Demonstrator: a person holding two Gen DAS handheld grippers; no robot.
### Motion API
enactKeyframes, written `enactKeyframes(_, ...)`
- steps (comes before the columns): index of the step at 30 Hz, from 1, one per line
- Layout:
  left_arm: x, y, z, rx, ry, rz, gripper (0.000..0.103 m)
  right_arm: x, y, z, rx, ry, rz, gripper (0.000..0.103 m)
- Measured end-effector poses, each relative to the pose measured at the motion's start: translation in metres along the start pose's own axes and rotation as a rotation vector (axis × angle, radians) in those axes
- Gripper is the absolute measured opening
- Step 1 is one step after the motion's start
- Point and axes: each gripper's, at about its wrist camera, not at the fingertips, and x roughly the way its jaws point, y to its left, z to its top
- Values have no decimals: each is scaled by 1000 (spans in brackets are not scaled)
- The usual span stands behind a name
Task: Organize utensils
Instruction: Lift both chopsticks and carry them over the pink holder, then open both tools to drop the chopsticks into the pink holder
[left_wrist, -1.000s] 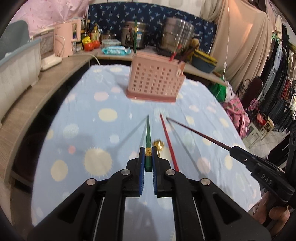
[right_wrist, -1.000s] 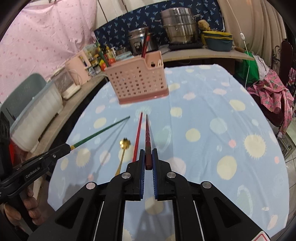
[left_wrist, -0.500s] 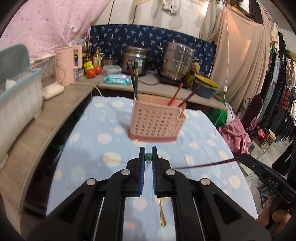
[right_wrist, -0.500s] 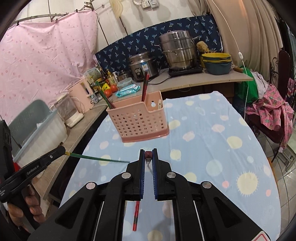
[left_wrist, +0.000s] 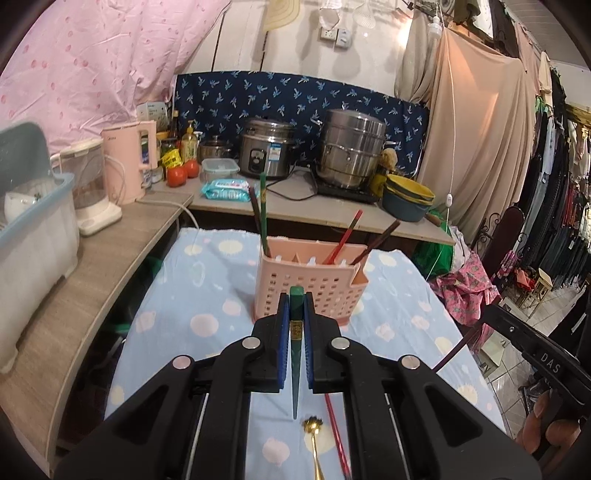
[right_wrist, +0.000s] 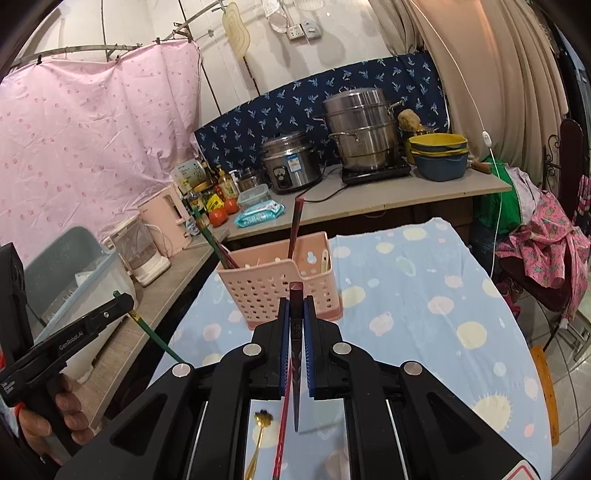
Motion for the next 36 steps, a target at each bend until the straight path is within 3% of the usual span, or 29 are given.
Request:
enactKeyframes(6,1,-4,34,-2,-60,-17,7,4,6,27,9,-43,33,7)
enactKeyframes(18,3,-20,127,26,-241,-17,7,19,31,124,9,-232,86,7)
enactKeyframes(22,17,-19,144,34,-264,-2,7,35,35,149,25,-263,92,7)
enactKeyframes(28,50,-10,145,28,-228,20,7,79,36,158,27,-220,68,7)
enactKeyframes(36,90,4,131,14,-152,32,7,128,30,138,18,-119,30,7)
